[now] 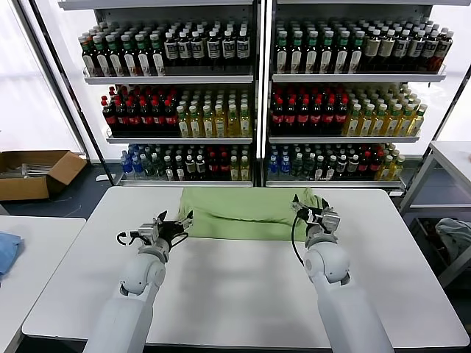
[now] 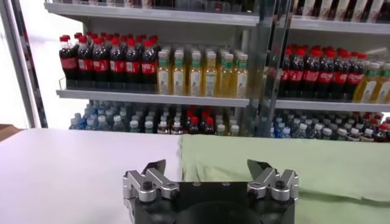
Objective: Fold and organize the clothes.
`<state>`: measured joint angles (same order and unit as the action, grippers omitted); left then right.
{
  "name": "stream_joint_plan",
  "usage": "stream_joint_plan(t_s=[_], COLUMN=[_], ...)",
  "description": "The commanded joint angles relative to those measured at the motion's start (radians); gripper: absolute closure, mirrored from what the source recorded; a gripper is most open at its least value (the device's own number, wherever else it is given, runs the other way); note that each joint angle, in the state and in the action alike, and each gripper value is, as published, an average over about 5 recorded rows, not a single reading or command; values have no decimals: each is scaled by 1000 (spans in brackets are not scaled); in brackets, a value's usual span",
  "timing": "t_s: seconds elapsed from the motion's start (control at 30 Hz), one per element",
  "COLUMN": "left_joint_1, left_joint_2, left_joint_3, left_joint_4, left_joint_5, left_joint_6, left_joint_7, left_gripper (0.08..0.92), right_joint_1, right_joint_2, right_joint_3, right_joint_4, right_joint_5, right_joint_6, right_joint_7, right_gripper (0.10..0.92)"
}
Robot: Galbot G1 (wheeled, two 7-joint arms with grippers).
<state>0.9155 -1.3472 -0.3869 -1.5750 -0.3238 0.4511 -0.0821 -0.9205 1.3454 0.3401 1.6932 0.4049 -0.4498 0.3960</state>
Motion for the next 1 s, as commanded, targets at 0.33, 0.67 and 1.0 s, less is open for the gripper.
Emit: stream_joint_plan(t_s=[0.33,0.67,1.0], left_joint_1=[43,30,19], left_joint_2=[21,32,35], left_joint_3=[5,12,19], left_joint_4=[-24,26,60], left_joint_5=[68,78,87], left_joint_6=[40,39,39], left_joint_7=[4,10,12], left_gripper=[177,177,177], right_joint_1=[-120,-72,-55], right_joint_2=[-86,-55,-39], right_joint_3=[15,15,14], right_joint_4=[75,-26,-71], right_joint_5=[-26,-18,-13], right_joint_6=[-96,-88,-81], right_joint_7=[12,9,4], right_gripper=[203,203,203])
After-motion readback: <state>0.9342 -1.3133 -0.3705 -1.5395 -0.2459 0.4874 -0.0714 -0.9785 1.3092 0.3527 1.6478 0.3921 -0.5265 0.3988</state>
